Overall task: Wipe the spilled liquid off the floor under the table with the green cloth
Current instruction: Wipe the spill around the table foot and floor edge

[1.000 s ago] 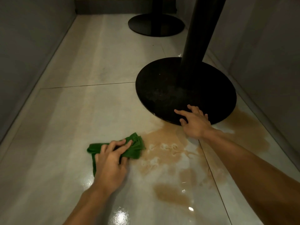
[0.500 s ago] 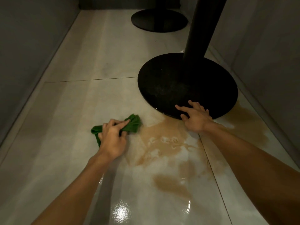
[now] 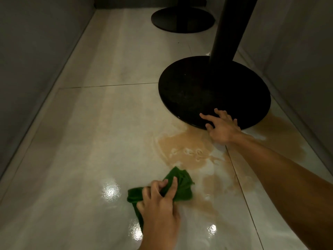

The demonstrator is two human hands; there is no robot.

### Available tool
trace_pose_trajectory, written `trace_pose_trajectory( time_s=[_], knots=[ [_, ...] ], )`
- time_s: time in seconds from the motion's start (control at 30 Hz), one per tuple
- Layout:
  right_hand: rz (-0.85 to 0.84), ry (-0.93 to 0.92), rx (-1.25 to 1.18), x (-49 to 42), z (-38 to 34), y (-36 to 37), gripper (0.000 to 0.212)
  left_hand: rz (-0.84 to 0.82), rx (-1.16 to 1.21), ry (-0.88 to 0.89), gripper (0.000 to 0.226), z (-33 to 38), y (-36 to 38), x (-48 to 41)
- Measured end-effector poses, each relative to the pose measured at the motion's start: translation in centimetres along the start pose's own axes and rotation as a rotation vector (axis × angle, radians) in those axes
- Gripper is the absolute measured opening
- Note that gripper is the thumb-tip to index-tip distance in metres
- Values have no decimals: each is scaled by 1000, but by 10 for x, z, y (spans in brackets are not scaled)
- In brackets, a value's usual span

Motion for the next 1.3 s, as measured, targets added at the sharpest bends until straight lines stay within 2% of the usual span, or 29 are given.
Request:
trace_pose_trajectory(
  time_s=[0.07,0.1,0.17,0.2,0.23,0.33,0.4,0.5,0.53,0.6,0.67,0.7,0.9,1.1,1.2,1.3],
  knots=[
    [8,-3,7,0,0,0,47,-40,123,-32,64,-4,0,1],
    [12,-6,9,1,0,0,47,-31,289,-143,52,-15,-7,-3],
    [23,-7,12,0,1,0,47,-137,725,-426,20,-37,-8,-18],
    [23,-8,11,1,1,0,47,-182,852,-545,19,-46,-12,-28],
    [20,-9,10,1,1,1,47,-174,888,-610,20,-57,-21,-41],
    [14,-17,3,2,0,1,46,-5,922,-619,20,-78,-62,-94],
    [3,-17,-5,2,0,1,46,56,827,-532,18,-85,-81,-133],
    [-5,-21,-6,2,-1,1,46,51,367,-283,18,-73,-97,-188],
    [-7,-23,-4,2,-1,1,47,21,241,-173,21,-65,-91,-200],
    [-7,-26,1,2,-1,0,47,-175,128,7,30,-52,-53,-209],
    [-8,-27,1,3,-1,1,48,-336,-26,88,39,-54,-13,-198],
    [-9,-27,-1,3,-1,1,48,-336,-90,94,42,-58,-4,-192],
    [0,-23,-3,3,-1,1,47,-145,-242,191,44,-53,-14,-122],
    [10,-18,3,3,1,2,48,-140,-265,124,49,-43,-17,-29],
    [13,-16,8,3,1,3,47,-111,-163,93,49,-46,-18,-28],
    [11,-13,12,4,1,4,47,-11,-50,41,44,-59,-23,-64]
  ],
)
Point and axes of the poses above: each hand's wrist, its own x-axis away from the middle knuckle, its own y-axis out of the palm, z = x × y, the point moved 9 cm from there along -x, towards the middle knuckle, and after that the axes turned 1 degree about y, right-handed, at the moved point
